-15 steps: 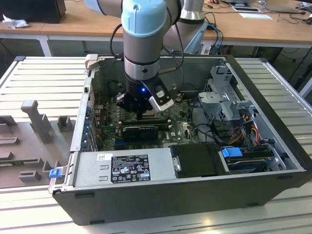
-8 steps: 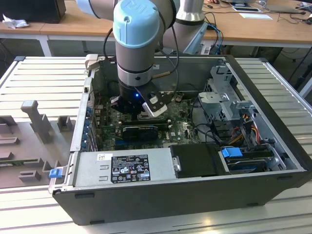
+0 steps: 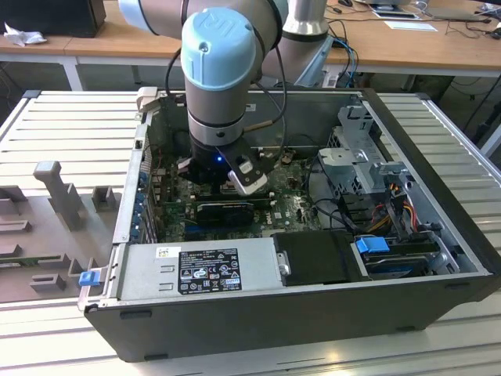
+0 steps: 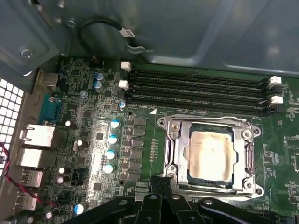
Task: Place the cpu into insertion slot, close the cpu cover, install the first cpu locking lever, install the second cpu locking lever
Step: 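Install the second cpu locking lever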
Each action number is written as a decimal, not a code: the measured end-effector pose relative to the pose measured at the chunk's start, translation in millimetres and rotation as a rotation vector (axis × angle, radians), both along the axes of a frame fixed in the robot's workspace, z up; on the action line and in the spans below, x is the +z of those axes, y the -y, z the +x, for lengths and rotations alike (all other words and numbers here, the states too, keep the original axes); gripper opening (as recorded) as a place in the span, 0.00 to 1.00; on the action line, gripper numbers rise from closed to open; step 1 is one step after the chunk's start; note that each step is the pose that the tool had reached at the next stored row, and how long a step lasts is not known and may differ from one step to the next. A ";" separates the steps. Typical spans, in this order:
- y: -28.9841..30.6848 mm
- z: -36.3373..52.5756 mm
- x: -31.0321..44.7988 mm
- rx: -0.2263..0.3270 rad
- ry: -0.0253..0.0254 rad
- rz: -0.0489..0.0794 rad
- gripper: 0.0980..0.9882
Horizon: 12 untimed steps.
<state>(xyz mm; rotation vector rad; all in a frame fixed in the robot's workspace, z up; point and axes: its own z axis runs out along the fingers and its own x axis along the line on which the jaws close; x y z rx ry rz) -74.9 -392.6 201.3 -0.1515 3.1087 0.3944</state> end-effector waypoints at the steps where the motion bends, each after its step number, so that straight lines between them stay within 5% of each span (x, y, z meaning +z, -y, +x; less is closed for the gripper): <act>1: 0.1 0.0 -0.5 0.000 -0.0002 0.001 0.01; 9: 0.0 0.0 -5.0 0.000 0.0001 0.010 0.01; 12: 1.0 -0.1 2.0 0.000 0.0001 0.010 0.01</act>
